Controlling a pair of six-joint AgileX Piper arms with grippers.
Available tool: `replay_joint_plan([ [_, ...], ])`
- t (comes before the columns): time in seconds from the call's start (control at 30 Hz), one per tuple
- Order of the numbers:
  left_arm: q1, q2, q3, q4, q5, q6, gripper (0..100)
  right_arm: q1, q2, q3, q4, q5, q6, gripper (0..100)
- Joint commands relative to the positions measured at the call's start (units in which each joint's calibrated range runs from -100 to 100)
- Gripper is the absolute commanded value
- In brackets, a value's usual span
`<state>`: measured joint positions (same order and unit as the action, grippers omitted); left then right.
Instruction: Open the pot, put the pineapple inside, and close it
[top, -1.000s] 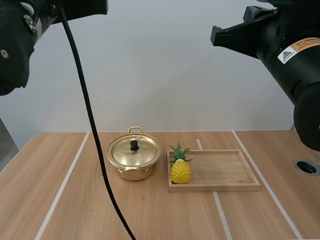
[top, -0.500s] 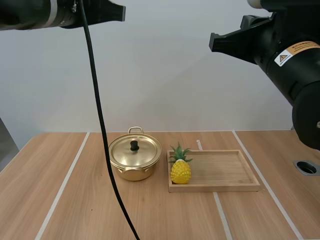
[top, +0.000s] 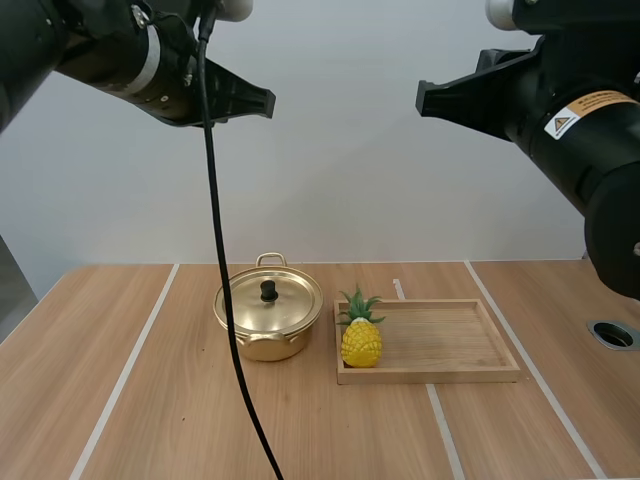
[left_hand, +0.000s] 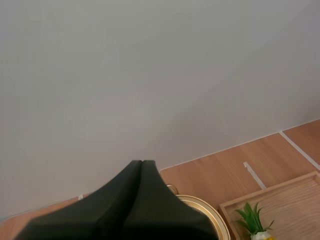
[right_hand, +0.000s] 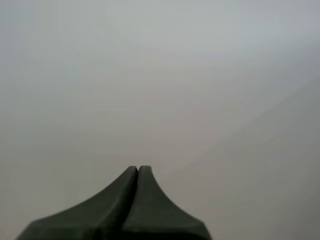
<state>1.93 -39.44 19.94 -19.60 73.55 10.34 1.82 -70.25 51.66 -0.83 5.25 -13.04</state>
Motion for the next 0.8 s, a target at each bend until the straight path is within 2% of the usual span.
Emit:
replay_joint_plan([
  [0.0, -0.09, 0.2, -0.5, -1.1, -0.4, -0.1, 0, -0.2, -0.2, -0.5, -0.3, 0.9, -0.4, 0],
  [0.17, -0.09, 0.2, -0.5, -1.1, -0.2, -0.1, 0, -0.2, -0.2, -0.5, -0.3, 1.1, -0.4, 0],
  [0.23, -0.09, 0.2, -0.5, -1.1, 0.2, 0.0, 10, -0.2, -0.2, -0.5, -0.3, 2.2, -0.4, 0],
  [0.27, -0.09, 0.2, -0.5, -1.1, 0.6, 0.5, 21, -0.2, -0.2, -0.5, -0.3, 2.7, -0.4, 0],
  [0.33, -0.09, 0.2, -0.5, -1.2, 1.8, 1.7, 50, -0.2, -0.2, -0.5, -0.3, 3.8, -0.4, 0],
  [0.4, -0.09, 0.2, -0.3, -1.2, 2.0, 2.7, 97, -0.2, -0.2, -0.5, -0.3, 4.1, -0.4, 0],
  [0.43, -0.09, 0.2, -0.3, -1.2, 2.0, 2.7, 100, -0.2, -0.2, -0.5, -0.3, 4.1, -0.4, 0],
  [0.6, -0.09, 0.5, -0.3, 1.2, 3.1, 2.1, 100, -0.2, -0.2, -0.5, -0.3, 4.1, -0.4, 0],
  [0.77, -0.09, 0.8, -0.3, 0.9, 3.8, 2.1, 100, -0.2, -0.2, -0.5, -0.3, 4.4, -0.4, 0],
])
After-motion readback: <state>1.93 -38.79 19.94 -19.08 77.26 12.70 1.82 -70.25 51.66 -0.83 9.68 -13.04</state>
